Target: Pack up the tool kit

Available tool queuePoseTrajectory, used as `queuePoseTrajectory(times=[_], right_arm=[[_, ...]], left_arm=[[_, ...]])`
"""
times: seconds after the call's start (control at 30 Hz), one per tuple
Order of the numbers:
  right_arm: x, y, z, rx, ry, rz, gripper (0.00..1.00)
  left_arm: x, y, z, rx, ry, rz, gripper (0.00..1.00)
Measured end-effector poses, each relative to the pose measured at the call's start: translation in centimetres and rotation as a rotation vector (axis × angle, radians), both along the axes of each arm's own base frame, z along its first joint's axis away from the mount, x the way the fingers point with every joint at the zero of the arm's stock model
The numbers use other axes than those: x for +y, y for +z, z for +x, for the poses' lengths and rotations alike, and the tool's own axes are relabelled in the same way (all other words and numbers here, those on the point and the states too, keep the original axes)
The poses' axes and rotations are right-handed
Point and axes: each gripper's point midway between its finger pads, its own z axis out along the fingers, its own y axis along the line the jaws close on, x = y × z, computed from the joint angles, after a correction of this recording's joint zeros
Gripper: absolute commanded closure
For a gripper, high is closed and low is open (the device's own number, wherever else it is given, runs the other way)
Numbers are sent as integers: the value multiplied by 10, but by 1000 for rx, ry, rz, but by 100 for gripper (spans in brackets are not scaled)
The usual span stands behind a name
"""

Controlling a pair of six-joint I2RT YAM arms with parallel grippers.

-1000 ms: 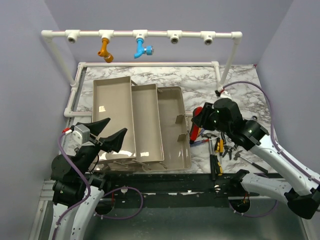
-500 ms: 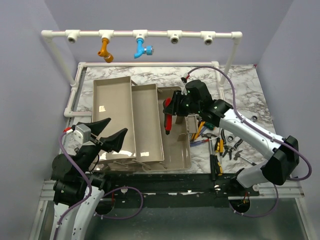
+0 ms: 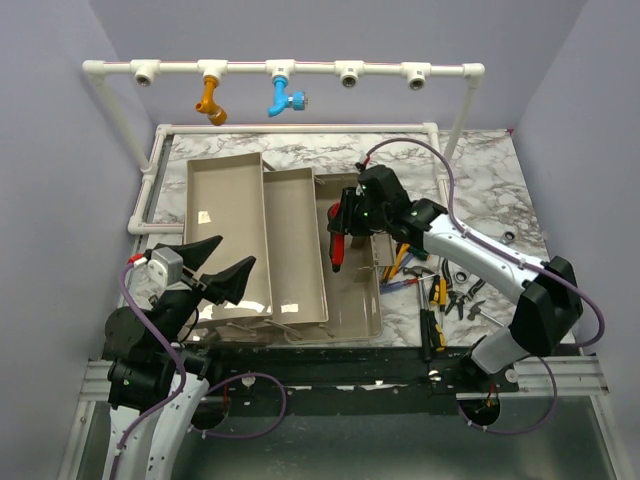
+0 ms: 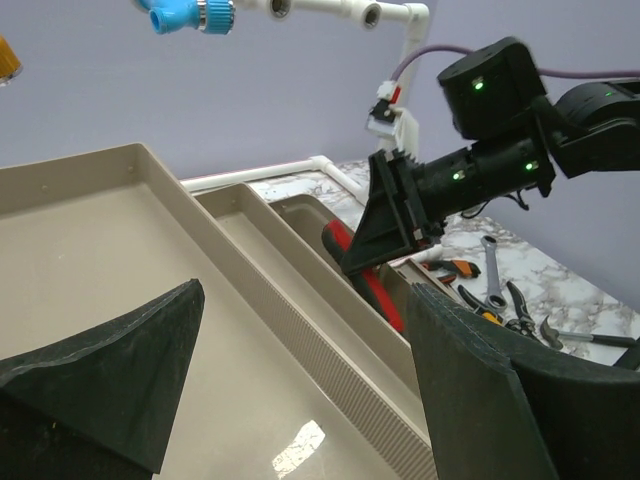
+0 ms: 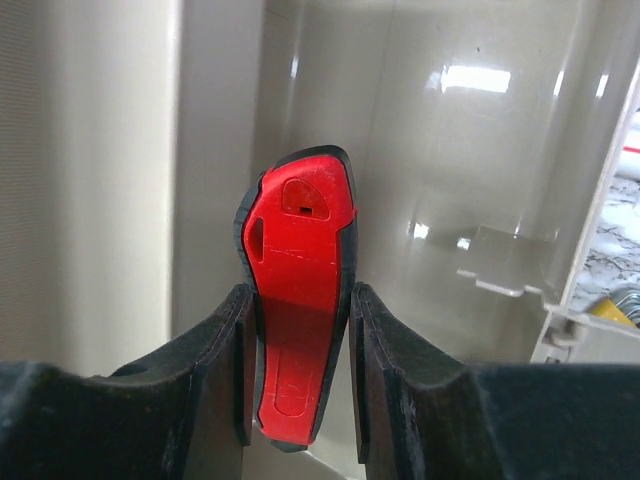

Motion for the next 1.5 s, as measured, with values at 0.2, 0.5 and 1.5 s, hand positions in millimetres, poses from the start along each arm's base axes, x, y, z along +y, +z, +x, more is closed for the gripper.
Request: queuePoseTrajectory(times=[0.2,0.5,1.5], right_arm=[[5,-57,4,93,-1,-80,61],[2,-66,3,110,-26,-92,35],[-211,-79,-102,134,-891,-97,43]], left_arm=[[-1,-2,0,3,-3,2,17],[-1,-3,1,6,-3,3,17],[-7,-9,5,41,-33,-8,17]])
